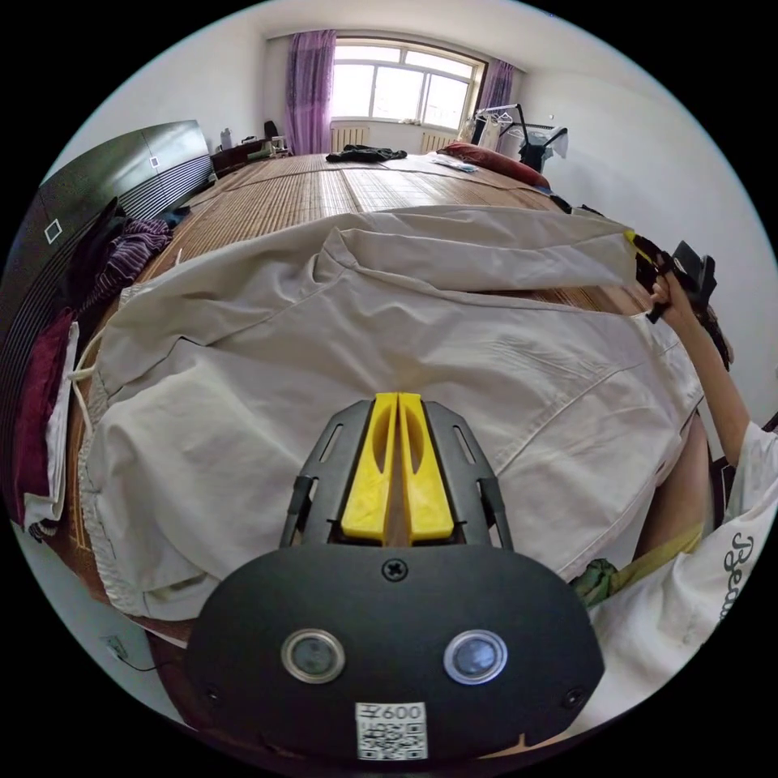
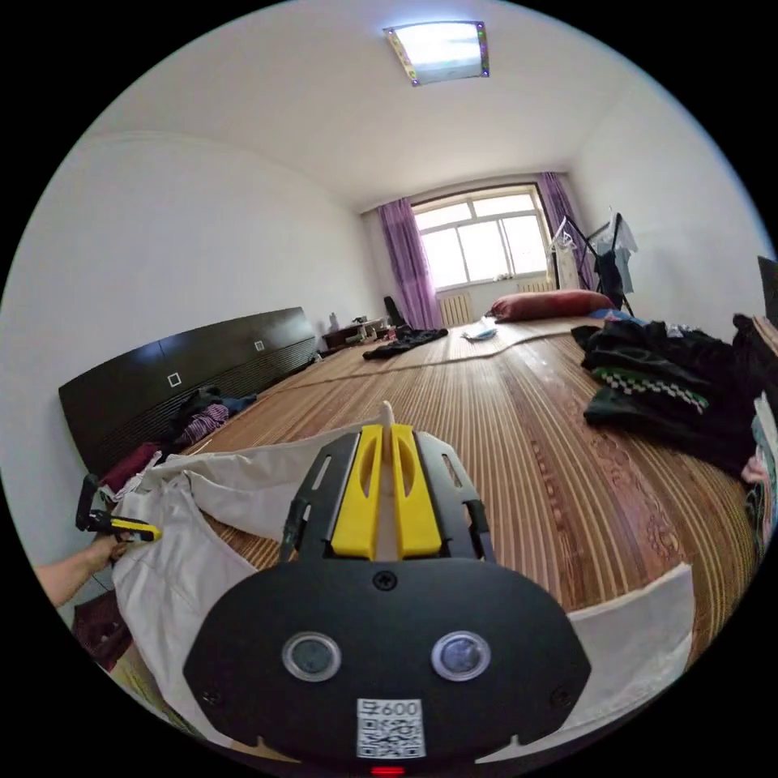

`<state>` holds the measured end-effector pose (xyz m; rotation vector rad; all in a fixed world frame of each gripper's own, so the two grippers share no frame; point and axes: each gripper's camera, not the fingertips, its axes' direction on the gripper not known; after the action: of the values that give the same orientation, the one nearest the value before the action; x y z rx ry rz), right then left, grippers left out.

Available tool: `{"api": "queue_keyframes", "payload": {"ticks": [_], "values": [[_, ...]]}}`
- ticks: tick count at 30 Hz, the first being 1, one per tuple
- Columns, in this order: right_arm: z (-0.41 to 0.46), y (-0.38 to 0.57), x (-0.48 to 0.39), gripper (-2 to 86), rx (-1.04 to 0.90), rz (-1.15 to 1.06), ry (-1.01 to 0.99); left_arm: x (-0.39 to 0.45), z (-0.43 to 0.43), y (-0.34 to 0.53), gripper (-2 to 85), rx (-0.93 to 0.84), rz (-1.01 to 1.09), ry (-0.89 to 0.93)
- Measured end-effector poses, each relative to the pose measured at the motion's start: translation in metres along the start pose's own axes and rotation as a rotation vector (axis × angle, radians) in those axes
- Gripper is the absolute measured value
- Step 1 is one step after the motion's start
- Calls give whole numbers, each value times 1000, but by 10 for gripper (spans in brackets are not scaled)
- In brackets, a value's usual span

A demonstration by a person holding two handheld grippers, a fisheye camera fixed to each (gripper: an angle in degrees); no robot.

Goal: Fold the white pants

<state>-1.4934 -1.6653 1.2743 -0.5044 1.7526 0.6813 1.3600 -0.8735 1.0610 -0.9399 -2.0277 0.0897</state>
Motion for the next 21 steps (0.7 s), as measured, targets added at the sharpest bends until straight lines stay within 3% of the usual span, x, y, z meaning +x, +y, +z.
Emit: {"api": "queue_keyframes", "payload": {"ticks": [6,12,16,21], "values": [[-36,11,30,-9,-49,3,36,-5,3,2,8,0,2,-4],[-121,43,5,-9,229,-128,73,-6,5,5,9,2,11,-22],[-160,115,2,-8,331,127,272,-2,6,7,8,3,27,-55],[-192,127,28,-8,256,306,247,-9,6,10,8,7,19,-35]]}}
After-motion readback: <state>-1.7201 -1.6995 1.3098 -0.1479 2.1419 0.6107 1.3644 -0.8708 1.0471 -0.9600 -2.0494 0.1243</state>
